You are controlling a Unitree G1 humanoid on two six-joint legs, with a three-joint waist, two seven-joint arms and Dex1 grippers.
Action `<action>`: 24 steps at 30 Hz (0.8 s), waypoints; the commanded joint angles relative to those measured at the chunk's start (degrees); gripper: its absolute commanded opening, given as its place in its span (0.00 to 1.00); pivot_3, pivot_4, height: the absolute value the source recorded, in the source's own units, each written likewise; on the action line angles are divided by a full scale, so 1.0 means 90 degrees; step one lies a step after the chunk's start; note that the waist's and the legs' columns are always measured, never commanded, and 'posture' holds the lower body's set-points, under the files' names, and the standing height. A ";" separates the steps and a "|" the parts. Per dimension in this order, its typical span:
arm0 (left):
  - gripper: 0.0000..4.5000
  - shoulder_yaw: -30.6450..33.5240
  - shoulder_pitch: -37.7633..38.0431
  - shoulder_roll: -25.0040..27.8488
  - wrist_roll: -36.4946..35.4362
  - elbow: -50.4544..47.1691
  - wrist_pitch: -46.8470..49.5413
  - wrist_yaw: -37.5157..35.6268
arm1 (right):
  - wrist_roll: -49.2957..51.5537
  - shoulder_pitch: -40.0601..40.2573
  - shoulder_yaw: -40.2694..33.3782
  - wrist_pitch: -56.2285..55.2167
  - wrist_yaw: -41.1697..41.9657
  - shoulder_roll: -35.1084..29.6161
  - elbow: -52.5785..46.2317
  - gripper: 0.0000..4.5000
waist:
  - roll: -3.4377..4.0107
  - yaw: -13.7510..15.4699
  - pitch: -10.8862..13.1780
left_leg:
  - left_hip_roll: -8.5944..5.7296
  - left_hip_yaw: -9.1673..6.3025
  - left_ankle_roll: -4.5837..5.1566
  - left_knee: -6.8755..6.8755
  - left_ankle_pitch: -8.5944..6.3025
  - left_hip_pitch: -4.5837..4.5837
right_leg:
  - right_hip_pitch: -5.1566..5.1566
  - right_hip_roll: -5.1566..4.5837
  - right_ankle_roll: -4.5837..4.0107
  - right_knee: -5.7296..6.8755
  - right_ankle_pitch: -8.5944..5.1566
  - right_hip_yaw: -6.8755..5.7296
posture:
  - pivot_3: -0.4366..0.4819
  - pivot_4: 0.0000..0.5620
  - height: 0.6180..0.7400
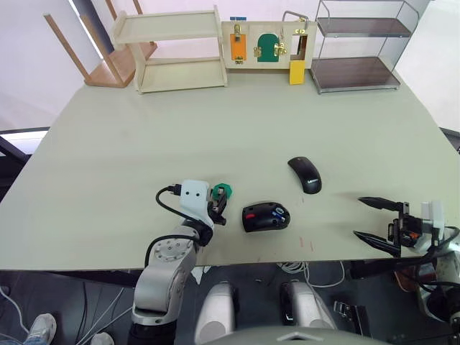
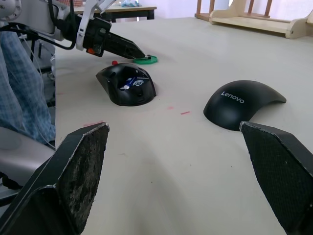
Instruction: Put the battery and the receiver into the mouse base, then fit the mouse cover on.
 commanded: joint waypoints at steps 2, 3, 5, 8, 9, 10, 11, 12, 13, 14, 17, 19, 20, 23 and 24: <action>0.45 0.0002 -0.0035 -0.0029 0.0004 -0.0161 0.0071 0.0060 | 0.0069 0.0053 -0.0184 -0.0018 0.0037 -0.0036 -0.0239 1.00 | 0.0000 0.0000 0.0000 | 0.0000 0.0000 0.0000 0.0000 0.0000 0.0000 | 0.0000 0.0000 0.0000 0.0000 0.0000 0.0000 | 0.48 0.27 1.00; 0.45 -0.0001 -0.0048 -0.0031 0.0007 -0.0159 0.0097 0.0064 | 0.0069 0.0059 -0.0185 -0.0016 0.0037 -0.0038 -0.0245 1.00 | 0.0000 0.0000 0.0000 | 0.0000 0.0000 0.0000 0.0000 0.0000 0.0000 | 0.0000 0.0000 0.0000 0.0000 0.0000 0.0000 | 0.48 0.27 1.00; 0.45 -0.0005 -0.0061 -0.0032 0.0012 -0.0160 0.0125 0.0069 | 0.0068 0.0071 -0.0190 -0.0013 0.0037 -0.0038 -0.0257 1.00 | 0.0000 0.0001 0.0000 | 0.0000 0.0000 0.0000 0.0000 0.0000 0.0000 | 0.0000 0.0000 0.0000 0.0000 0.0000 0.0000 | 0.48 0.27 1.00; 0.45 -0.0002 -0.0109 -0.0032 0.0011 -0.0131 0.0163 0.0084 | 0.0069 0.0070 -0.0201 -0.0003 0.0037 -0.0031 -0.0266 1.00 | 0.0000 0.0000 0.0000 | 0.0000 0.0000 0.0000 0.0000 0.0000 0.0000 | 0.0000 0.0000 0.0000 0.0000 0.0000 0.0000 | 0.48 0.27 1.00; 0.45 -0.0005 -0.0117 -0.0031 0.0010 -0.0125 0.0168 0.0089 | 0.0067 0.0070 -0.0204 -0.0006 0.0037 -0.0030 -0.0264 1.00 | 0.0000 0.0000 0.0000 | 0.0000 0.0000 0.0000 0.0000 0.0000 0.0000 | 0.0000 0.0000 0.0000 0.0000 0.0000 0.0000 | 0.48 0.27 1.00; 0.45 -0.0006 -0.0125 -0.0031 0.0008 -0.0120 0.0177 0.0092 | 0.0066 0.0069 -0.0206 -0.0009 0.0037 -0.0029 -0.0260 1.00 | 0.0000 0.0000 0.0000 | 0.0000 -0.0001 0.0000 0.0000 0.0000 0.0000 | 0.0000 0.0000 0.0001 0.0000 0.0000 0.0000 | 0.48 0.27 1.00; 0.45 -0.0001 -0.0133 -0.0036 0.0002 -0.0112 0.0186 0.0096 | 0.0062 0.0068 -0.0208 -0.0010 0.0037 -0.0028 -0.0259 1.00 | 0.0000 0.0000 0.0000 | 0.0000 0.0000 0.0000 0.0000 0.0000 0.0000 | 0.0000 0.0000 0.0001 0.0000 0.0000 0.0000 | 0.48 0.27 1.00; 0.45 0.0001 -0.0144 -0.0038 0.0000 -0.0104 0.0192 0.0099 | 0.0060 0.0065 -0.0214 -0.0009 0.0037 -0.0022 -0.0257 1.00 | 0.0000 0.0000 0.0000 | 0.0000 0.0000 0.0000 0.0000 0.0000 0.0000 | 0.0000 0.0000 0.0001 0.0000 0.0000 0.0000 | 0.48 0.27 1.00; 0.45 -0.0005 -0.0155 -0.0034 0.0006 -0.0098 0.0194 0.0101 | 0.0058 0.0065 -0.0214 -0.0010 0.0037 -0.0019 -0.0259 1.00 | 0.0000 0.0001 0.0000 | 0.0000 0.0000 0.0000 0.0000 0.0000 0.0000 | 0.0000 0.0000 0.0001 0.0000 0.0000 0.0000 | 0.48 0.27 1.00; 0.45 -0.0013 -0.0163 -0.0026 0.0011 -0.0093 0.0192 0.0099 | 0.0054 0.0061 -0.0218 -0.0008 0.0037 -0.0012 -0.0257 1.00 | 0.0000 0.0000 0.0000 | 0.0000 0.0000 0.0000 0.0000 0.0000 0.0000 | 0.0000 0.0000 0.0001 0.0000 0.0000 0.0000 | 0.48 0.27 1.00; 0.45 -0.0019 -0.0166 -0.0014 0.0012 -0.0092 0.0189 0.0098 | 0.0044 0.0047 -0.0225 -0.0020 0.0037 0.0008 -0.0244 1.00 | 0.0000 0.0000 0.0000 | 0.0000 0.0000 0.0000 0.0000 0.0000 0.0000 | 0.0000 0.0000 0.0000 0.0000 0.0000 0.0000 | 0.48 0.27 1.00; 0.45 -0.0024 -0.0171 -0.0008 0.0010 -0.0092 0.0191 0.0094 | 0.0041 0.0039 -0.0223 -0.0026 0.0037 0.0012 -0.0238 1.00 | 0.0000 0.0000 0.0000 | 0.0000 0.0000 0.0000 0.0000 0.0000 0.0000 | 0.0000 0.0000 0.0000 0.0000 0.0000 0.0000 | 0.48 0.27 1.00; 0.45 -0.0024 -0.0175 -0.0002 0.0007 -0.0089 0.0189 0.0088 | 0.0037 0.0035 -0.0225 -0.0028 0.0037 0.0018 -0.0237 1.00 | 0.0000 0.0000 0.0000 | 0.0000 0.0000 0.0000 0.0000 0.0000 0.0000 | 0.0000 0.0000 0.0000 0.0000 0.0000 0.0000 | 0.48 0.27 1.00; 0.45 -0.0020 -0.0182 0.0004 0.0006 -0.0087 0.0197 0.0087 | 0.0028 0.0031 -0.0228 -0.0031 0.0037 0.0027 -0.0238 1.00 | 0.0000 0.0000 0.0000 | 0.0000 0.0000 0.0000 0.0000 0.0000 0.0000 | 0.0000 0.0000 0.0000 0.0000 0.0000 0.0000 | 0.48 0.27 1.00; 0.45 -0.0019 -0.0184 0.0004 0.0004 -0.0088 0.0200 0.0087 | 0.0026 0.0030 -0.0228 -0.0032 0.0037 0.0027 -0.0237 1.00 | 0.0000 0.0000 0.0000 | 0.0000 0.0000 0.0000 0.0000 0.0000 0.0000 | 0.0000 0.0000 0.0000 0.0000 0.0000 0.0000 | 0.48 0.27 1.00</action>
